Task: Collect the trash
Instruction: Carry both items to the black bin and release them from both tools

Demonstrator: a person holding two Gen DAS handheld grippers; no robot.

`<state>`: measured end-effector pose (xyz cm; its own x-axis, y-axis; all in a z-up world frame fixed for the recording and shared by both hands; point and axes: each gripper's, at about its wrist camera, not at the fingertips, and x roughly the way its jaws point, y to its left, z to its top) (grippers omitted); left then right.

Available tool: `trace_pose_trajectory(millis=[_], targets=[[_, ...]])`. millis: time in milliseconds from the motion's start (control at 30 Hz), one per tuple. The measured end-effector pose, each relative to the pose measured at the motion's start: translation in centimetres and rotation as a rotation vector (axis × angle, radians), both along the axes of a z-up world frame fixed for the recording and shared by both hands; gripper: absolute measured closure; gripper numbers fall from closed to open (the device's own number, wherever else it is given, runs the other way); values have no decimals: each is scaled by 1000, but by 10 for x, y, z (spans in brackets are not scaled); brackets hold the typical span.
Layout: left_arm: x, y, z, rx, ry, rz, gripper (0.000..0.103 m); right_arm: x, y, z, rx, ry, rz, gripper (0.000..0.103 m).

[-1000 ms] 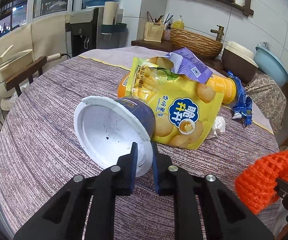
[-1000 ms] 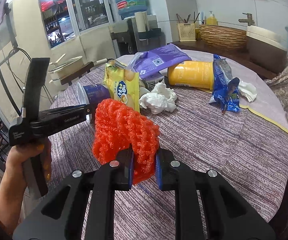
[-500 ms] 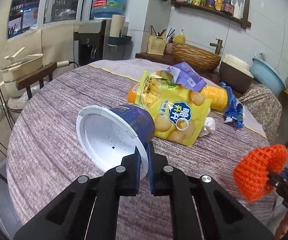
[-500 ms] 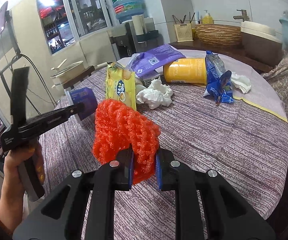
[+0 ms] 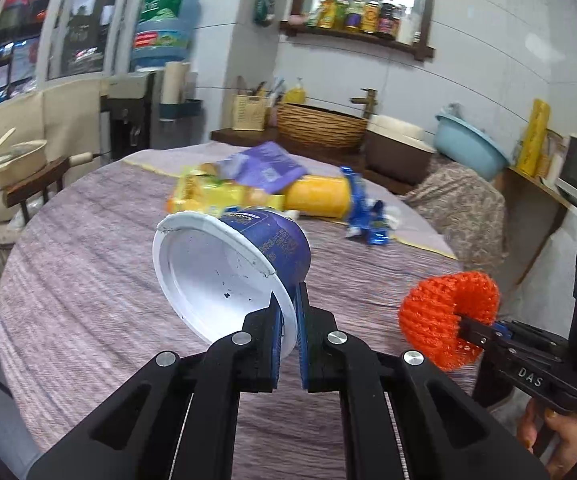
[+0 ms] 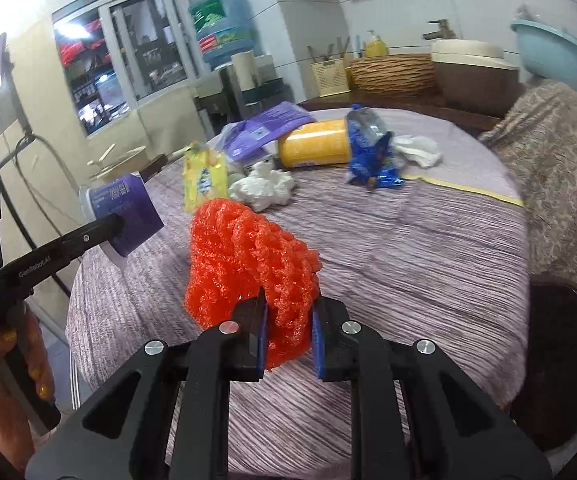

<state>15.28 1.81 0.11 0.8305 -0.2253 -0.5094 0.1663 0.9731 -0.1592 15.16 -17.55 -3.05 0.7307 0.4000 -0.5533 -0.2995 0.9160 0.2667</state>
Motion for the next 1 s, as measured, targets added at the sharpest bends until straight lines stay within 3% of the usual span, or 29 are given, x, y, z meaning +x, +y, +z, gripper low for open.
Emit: trace_pose_trajectory(millis=[300,467,567,833,1000], targets=[[3,-117,6,2,-10,-308,95,-41,-121,2,-31,-26,-328,85],[6,-184,7,-37,14,-478,95,-51,-195,-21,-48,42,-522,85],[9,-221,-1,-50,56,-564,95,-46,-232,-52,-92,119,-621,85],[25,-284,-49,-43,208,-642,95,-21,-269,-139,-109,326,-670,85],[37,-309,-77,-18,301,-674,95,-8,-279,-178,-102,396,-676,85]])
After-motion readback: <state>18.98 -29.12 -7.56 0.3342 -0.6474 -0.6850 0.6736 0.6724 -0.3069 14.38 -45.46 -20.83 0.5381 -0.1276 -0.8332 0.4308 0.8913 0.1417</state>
